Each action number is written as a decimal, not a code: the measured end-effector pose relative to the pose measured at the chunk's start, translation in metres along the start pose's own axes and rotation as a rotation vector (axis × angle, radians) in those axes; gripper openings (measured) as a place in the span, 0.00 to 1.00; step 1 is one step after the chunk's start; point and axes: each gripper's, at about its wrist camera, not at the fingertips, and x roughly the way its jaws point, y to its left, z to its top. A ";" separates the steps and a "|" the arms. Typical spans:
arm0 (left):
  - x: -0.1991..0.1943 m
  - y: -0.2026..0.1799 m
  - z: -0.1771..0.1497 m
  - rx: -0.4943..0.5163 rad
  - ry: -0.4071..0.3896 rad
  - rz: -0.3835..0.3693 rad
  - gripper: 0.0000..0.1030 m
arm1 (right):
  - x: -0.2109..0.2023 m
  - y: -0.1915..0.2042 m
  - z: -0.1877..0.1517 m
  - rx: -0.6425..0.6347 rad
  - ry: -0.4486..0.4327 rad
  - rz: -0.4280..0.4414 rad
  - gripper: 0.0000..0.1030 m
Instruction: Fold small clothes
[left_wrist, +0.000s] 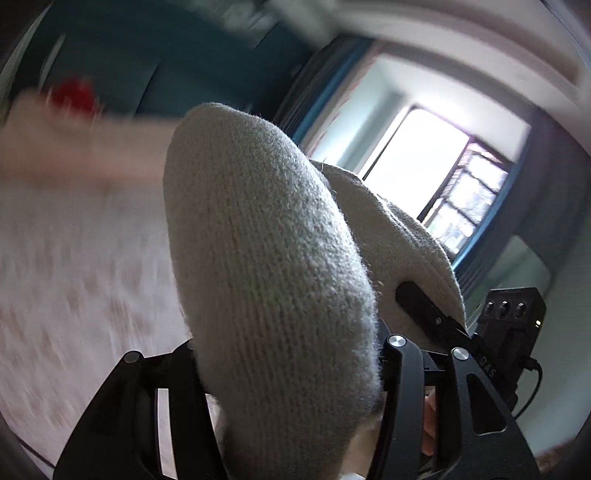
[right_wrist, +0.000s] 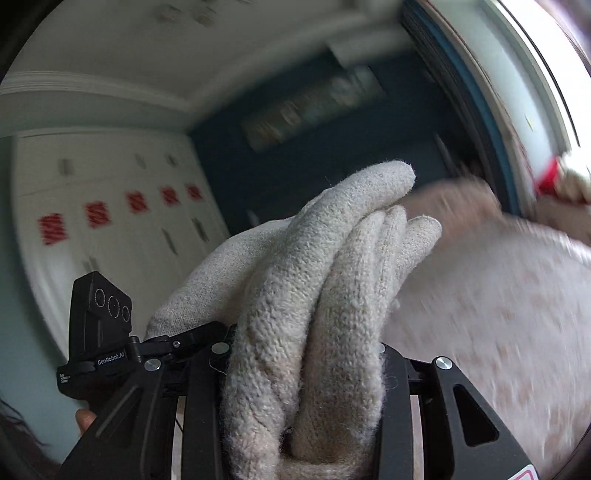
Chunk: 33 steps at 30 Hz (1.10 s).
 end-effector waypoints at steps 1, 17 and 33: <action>-0.018 -0.009 0.006 0.033 -0.032 -0.004 0.50 | -0.004 0.012 0.008 -0.019 -0.029 0.029 0.33; -0.166 0.068 0.005 0.155 -0.273 0.294 0.56 | 0.106 0.128 -0.014 -0.078 0.006 0.323 0.36; -0.118 0.284 -0.086 -0.131 -0.056 0.486 0.68 | 0.260 0.101 -0.195 0.006 0.384 0.159 0.50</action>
